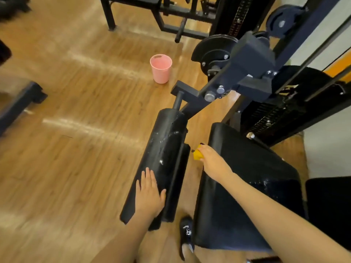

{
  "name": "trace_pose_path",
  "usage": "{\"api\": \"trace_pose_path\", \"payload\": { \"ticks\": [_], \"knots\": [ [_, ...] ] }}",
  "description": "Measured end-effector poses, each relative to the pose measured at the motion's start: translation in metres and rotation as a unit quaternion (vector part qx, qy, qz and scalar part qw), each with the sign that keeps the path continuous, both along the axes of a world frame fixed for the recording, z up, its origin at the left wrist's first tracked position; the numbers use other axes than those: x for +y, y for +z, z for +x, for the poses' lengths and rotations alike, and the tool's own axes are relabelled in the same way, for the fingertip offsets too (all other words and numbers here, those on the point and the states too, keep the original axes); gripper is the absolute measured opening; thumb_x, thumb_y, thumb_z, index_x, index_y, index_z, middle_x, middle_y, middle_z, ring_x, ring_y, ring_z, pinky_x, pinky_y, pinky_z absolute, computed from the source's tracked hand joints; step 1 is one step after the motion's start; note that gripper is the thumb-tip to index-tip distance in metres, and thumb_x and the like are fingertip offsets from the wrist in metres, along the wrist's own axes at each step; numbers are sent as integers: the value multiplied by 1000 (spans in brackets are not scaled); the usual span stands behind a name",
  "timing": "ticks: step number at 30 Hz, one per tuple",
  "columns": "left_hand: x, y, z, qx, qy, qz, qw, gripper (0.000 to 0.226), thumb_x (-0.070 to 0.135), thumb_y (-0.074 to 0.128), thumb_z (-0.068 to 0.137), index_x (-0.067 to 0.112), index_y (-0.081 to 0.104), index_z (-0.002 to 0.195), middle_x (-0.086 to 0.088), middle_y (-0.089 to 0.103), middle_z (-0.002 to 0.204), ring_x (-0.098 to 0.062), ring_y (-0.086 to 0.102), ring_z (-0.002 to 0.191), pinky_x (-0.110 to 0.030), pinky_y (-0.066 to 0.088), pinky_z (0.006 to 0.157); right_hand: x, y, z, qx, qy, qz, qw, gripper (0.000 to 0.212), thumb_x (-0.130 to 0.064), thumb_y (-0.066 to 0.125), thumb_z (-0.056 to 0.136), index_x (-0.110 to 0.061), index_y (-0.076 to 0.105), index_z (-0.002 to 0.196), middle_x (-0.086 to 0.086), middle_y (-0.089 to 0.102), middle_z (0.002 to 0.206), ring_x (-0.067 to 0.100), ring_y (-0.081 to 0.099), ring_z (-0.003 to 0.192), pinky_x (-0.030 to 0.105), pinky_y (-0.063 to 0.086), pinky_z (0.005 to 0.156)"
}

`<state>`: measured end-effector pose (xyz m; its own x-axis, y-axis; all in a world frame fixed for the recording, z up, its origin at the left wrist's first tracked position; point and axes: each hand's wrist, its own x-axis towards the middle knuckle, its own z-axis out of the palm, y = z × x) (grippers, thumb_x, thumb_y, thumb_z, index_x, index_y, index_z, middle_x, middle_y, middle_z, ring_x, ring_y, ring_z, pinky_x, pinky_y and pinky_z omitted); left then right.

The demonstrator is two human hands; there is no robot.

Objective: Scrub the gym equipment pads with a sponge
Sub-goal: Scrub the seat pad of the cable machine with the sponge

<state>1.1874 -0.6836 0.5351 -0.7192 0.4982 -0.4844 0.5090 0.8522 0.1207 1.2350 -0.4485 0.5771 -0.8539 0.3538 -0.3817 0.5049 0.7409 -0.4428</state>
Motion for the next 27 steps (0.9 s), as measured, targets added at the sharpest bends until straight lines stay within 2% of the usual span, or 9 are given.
{"api": "trace_pose_path", "payload": {
  "ticks": [2,5,8,12,16,21,24,27],
  "knots": [
    [1,-5,3,27,-23,7,999,73,47,24,100,7,-12,149,-12,-18,157,-26,-18,144,-43,-5,118,2,-17,13,-21,16,-3,1000,51,-9,47,96,-15,30,144,1,26,152,16,28,139,24,21,111],
    [-4,-13,3,45,-33,21,998,71,46,25,100,10,-12,150,-10,-17,158,-20,-27,136,-41,-10,115,1,-36,13,-19,6,-28,999,54,-11,46,97,-17,26,146,-1,24,154,14,25,140,23,20,110],
    [-15,-22,3,41,-28,39,998,70,46,26,100,15,-11,150,-7,-15,158,-20,-25,136,-39,-11,113,-4,-41,-7,2,6,-56,998,51,-10,42,98,-15,25,146,1,23,154,16,24,140,23,20,111],
    [-28,-36,1,62,-29,62,996,68,49,30,92,11,20,148,-9,21,155,-25,14,142,-44,17,111,10,-40,-57,76,-11,-38,996,45,-12,42,98,-9,32,142,6,31,150,22,29,138,27,22,110],
    [-30,-48,2,74,-34,77,994,68,48,30,92,13,19,150,-5,10,155,-25,10,144,-46,13,113,43,-43,-114,95,-37,-33,994,44,-13,44,97,-11,36,141,7,37,146,23,34,135,33,27,110],
    [-30,-54,2,82,-36,74,993,69,48,34,90,12,23,149,-7,15,154,-26,14,144,-47,18,111,52,-60,-166,114,-30,-39,992,45,-14,42,99,-12,33,143,6,29,151,24,27,138,35,25,111],
    [-29,-56,1,86,-35,74,993,72,49,37,89,11,21,148,-6,17,154,-24,15,143,-47,22,111,24,-74,-162,131,-30,-28,990,48,-8,38,99,-12,26,146,3,17,156,19,10,144,32,21,113],
    [-31,-54,0,74,-36,73,994,73,50,39,87,11,24,148,-7,20,153,-24,16,142,-49,23,110,-27,-85,-111,180,28,-57,982,52,-1,44,95,-10,30,144,2,22,154,11,9,143,23,13,115]
  ]
}}
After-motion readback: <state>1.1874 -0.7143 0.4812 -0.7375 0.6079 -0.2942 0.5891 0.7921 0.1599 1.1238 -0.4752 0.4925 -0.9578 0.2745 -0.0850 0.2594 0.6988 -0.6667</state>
